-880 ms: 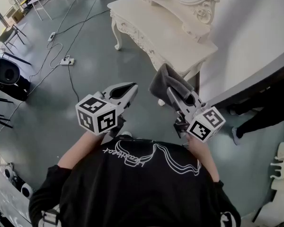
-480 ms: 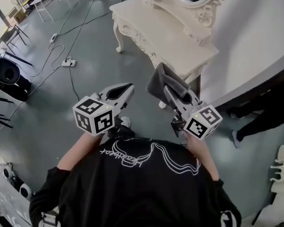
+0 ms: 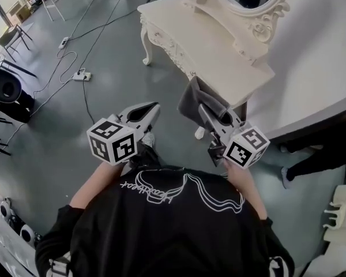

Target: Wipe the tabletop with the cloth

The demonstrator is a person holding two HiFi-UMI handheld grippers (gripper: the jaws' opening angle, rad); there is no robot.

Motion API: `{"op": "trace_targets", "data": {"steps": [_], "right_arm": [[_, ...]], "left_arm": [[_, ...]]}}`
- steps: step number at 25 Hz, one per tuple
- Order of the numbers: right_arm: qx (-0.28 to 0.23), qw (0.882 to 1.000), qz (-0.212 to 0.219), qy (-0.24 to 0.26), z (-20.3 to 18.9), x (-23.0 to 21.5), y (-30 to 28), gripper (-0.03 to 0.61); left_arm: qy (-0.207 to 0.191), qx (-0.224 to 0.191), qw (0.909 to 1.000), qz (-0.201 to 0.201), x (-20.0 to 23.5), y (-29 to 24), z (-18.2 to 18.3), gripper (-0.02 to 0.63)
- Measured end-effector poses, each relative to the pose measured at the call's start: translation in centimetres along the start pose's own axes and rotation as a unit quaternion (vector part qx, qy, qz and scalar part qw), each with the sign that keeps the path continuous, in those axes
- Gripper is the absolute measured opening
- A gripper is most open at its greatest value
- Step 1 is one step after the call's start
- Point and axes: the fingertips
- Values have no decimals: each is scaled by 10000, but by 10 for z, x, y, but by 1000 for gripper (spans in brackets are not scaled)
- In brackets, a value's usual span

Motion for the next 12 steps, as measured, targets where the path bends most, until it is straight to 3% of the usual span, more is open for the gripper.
{"op": "trace_targets", "data": {"steps": [12], "right_arm": [[405,9977,-263,-480,-11,-109,-178,51]], "left_arm": [[243,309,9991,187,175,-82,114,5]]}}
Point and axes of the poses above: the fingertips, and each gripper's own axes: y backward along the fingers, x to its left, z out of its top, and after that the axes turned 14 degrees about y, right-handed
